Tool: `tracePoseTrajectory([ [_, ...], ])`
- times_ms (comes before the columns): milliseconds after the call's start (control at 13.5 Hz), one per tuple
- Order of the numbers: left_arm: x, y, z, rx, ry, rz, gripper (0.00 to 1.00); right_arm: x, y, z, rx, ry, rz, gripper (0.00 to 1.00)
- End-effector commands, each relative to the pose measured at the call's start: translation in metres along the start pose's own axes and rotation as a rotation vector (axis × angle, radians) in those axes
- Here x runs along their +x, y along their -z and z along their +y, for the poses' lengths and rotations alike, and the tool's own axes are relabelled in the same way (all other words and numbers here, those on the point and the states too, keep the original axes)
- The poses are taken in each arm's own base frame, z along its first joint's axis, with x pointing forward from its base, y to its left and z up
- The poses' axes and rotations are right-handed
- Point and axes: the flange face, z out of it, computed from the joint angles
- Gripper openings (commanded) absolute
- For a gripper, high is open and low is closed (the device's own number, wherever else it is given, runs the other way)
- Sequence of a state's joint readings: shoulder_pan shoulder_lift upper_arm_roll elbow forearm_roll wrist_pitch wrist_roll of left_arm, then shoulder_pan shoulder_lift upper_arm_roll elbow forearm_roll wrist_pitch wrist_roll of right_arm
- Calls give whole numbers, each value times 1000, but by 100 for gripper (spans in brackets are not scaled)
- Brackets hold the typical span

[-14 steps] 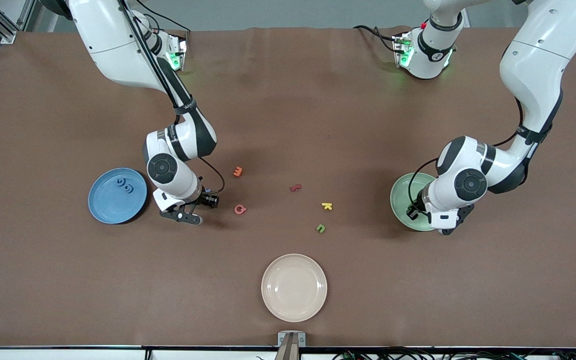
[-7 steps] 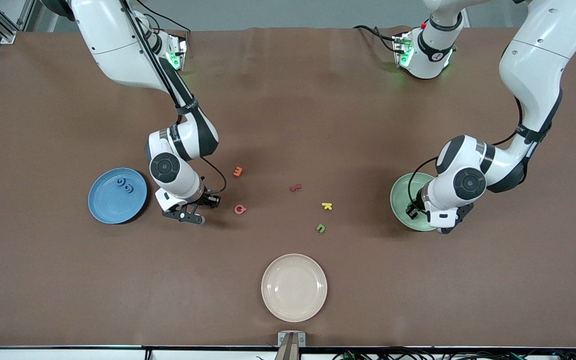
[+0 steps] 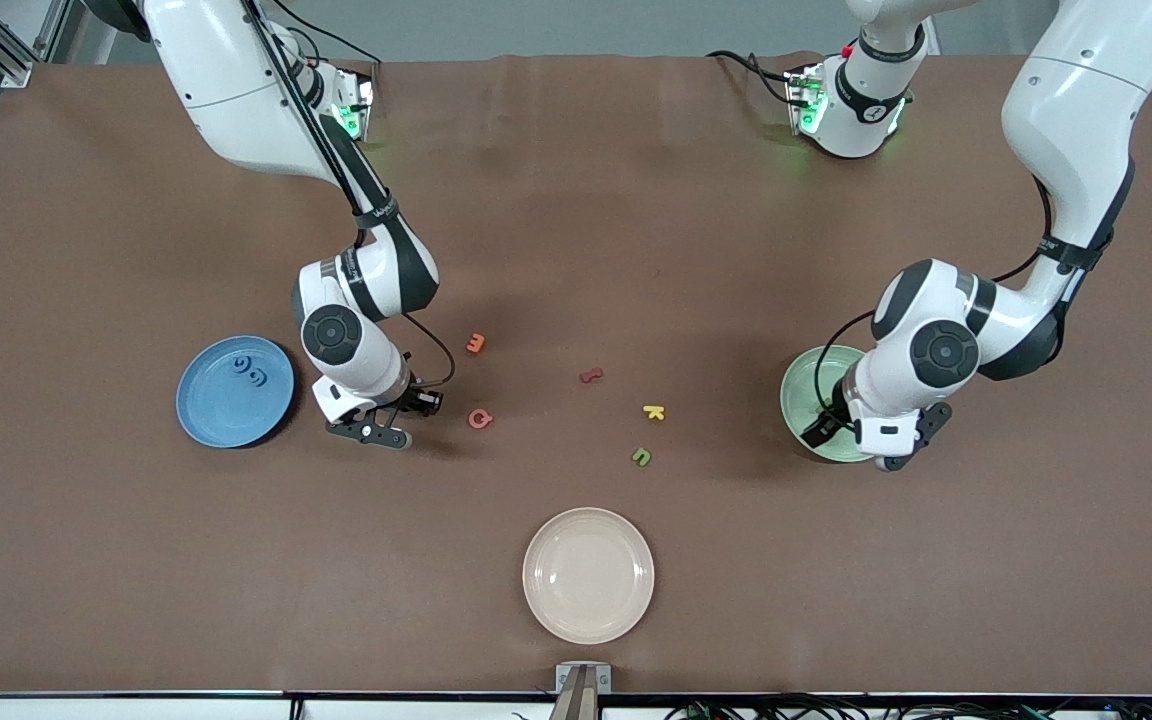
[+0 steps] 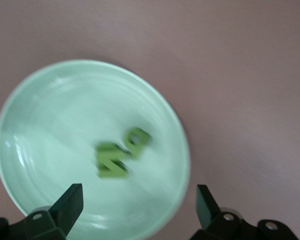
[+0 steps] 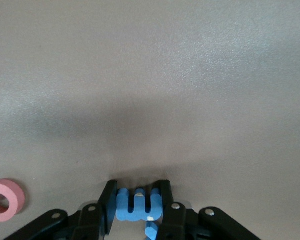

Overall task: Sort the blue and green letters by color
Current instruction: 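Grasp the blue M with the right gripper and lift it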

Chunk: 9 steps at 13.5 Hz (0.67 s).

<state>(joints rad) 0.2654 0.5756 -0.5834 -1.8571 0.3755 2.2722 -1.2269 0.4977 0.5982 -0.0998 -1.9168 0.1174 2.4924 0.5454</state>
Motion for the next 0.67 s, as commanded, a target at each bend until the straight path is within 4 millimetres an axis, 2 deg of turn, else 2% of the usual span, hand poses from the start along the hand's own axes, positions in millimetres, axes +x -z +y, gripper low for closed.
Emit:
tracePoseTrajectory([
  [0,-31,16,46,-41,45,1,97,14,10,12,-3,19,-1,17],
  [148,-52,15,82,-78,101,-16,90,28,34,37,-3,79,-18,17],
  [369,-94,12,130,-116,148,-40,80,53,65,91,-2,178,-46,17],
  [591,-110,3,160,-94,191,-51,74,75,89,161,13,262,-73,17],
])
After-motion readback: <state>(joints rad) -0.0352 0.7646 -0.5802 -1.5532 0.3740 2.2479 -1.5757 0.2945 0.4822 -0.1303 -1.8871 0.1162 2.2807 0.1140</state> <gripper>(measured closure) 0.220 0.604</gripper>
